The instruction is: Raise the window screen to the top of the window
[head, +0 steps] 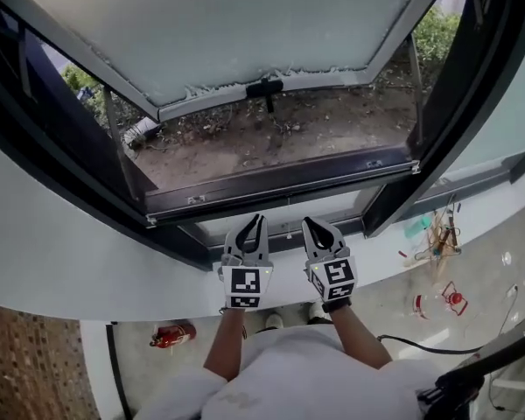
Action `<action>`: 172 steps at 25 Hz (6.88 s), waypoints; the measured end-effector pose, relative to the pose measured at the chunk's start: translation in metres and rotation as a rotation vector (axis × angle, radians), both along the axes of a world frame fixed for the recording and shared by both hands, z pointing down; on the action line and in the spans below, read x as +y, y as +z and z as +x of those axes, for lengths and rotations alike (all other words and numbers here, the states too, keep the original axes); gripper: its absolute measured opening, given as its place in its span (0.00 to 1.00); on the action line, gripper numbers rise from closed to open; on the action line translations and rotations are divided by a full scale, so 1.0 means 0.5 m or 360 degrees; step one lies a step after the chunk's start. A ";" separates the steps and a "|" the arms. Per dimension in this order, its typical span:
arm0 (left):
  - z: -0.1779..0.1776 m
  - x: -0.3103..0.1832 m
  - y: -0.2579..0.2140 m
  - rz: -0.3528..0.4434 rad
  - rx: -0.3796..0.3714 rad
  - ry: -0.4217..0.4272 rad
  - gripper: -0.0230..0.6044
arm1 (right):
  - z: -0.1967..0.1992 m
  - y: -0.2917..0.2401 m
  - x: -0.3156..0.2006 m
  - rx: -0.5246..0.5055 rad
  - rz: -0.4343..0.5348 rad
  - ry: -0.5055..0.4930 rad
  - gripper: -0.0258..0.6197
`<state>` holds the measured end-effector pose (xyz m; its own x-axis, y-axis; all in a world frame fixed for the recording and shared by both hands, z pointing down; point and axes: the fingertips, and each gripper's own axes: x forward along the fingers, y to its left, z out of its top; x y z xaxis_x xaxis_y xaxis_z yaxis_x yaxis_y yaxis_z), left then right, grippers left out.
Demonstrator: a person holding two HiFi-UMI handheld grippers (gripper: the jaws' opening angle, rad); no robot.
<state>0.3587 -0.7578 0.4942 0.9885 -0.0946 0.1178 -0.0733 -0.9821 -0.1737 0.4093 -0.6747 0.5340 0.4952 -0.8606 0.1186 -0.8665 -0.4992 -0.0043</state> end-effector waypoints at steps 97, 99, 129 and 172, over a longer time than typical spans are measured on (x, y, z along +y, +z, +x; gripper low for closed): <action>0.033 -0.066 0.071 -0.0268 0.0026 -0.0350 0.14 | -0.061 0.608 0.066 -0.0343 -0.0582 -0.0312 0.04; 0.028 -0.063 0.071 -0.0291 0.0045 -0.0337 0.11 | -0.057 0.601 0.066 -0.0325 -0.0574 -0.0302 0.04; -0.014 -0.081 0.122 -0.0294 -0.0112 -0.0372 0.04 | -0.034 0.593 0.028 -0.0294 -0.0542 -0.0327 0.04; 0.049 -0.150 0.117 -0.0284 -0.0112 -0.0375 0.04 | 0.020 0.405 -0.095 -0.0050 -0.0202 -0.0467 0.04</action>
